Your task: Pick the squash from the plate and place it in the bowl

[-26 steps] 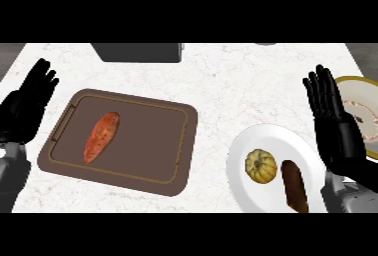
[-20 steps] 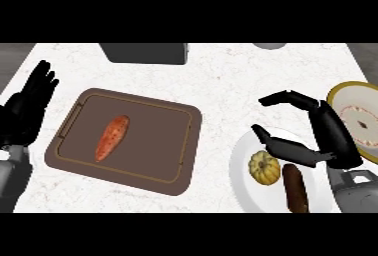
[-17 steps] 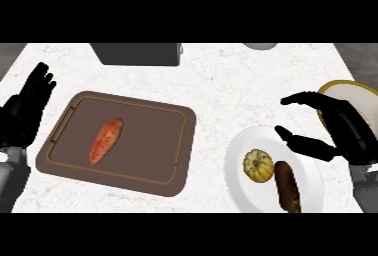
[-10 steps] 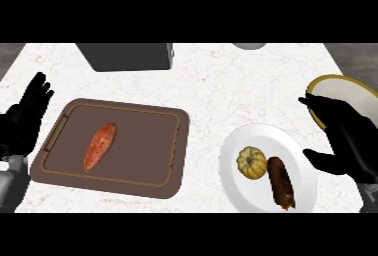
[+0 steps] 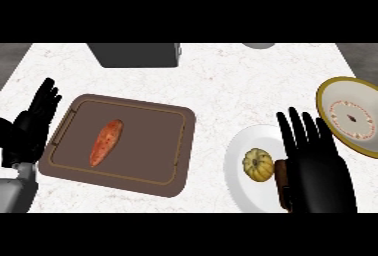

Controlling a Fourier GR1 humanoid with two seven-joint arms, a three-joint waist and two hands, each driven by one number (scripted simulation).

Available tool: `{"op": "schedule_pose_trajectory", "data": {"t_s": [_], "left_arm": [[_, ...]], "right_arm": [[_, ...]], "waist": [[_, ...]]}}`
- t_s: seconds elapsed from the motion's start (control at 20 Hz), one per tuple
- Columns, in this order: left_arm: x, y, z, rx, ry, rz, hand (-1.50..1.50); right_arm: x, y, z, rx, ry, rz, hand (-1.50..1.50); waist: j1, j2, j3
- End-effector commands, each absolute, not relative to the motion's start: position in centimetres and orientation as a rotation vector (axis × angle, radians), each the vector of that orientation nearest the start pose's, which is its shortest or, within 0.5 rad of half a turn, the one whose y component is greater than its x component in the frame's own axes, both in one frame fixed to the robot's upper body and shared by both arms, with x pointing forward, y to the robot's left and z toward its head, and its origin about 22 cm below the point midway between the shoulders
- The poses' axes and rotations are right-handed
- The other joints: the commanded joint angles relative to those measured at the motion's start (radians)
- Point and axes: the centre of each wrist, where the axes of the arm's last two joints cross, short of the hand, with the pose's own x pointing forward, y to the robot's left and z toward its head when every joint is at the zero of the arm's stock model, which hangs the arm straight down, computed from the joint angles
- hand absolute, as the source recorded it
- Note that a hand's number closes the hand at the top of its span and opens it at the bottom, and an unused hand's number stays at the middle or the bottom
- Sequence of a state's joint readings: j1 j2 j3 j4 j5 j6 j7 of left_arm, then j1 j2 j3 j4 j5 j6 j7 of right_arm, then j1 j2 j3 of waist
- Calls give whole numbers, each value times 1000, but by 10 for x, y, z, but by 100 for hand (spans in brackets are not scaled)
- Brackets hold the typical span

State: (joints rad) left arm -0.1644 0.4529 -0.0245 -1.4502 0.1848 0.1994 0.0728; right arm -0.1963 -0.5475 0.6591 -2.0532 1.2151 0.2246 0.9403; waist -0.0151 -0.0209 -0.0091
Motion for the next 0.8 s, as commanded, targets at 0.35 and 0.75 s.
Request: {"op": "schedule_pose_trajectory", "data": {"t_s": [0.35,0.75], "left_arm": [[286,305,57,322,-1575,-104,0],[286,300,63,322,-1590,-80,0]], "right_arm": [[220,-65,121,-1516,-788,1287,-150],[268,-63,104,-1404,-445,1348,-150]], "waist": [[33,20,4],[31,21,7]]}}
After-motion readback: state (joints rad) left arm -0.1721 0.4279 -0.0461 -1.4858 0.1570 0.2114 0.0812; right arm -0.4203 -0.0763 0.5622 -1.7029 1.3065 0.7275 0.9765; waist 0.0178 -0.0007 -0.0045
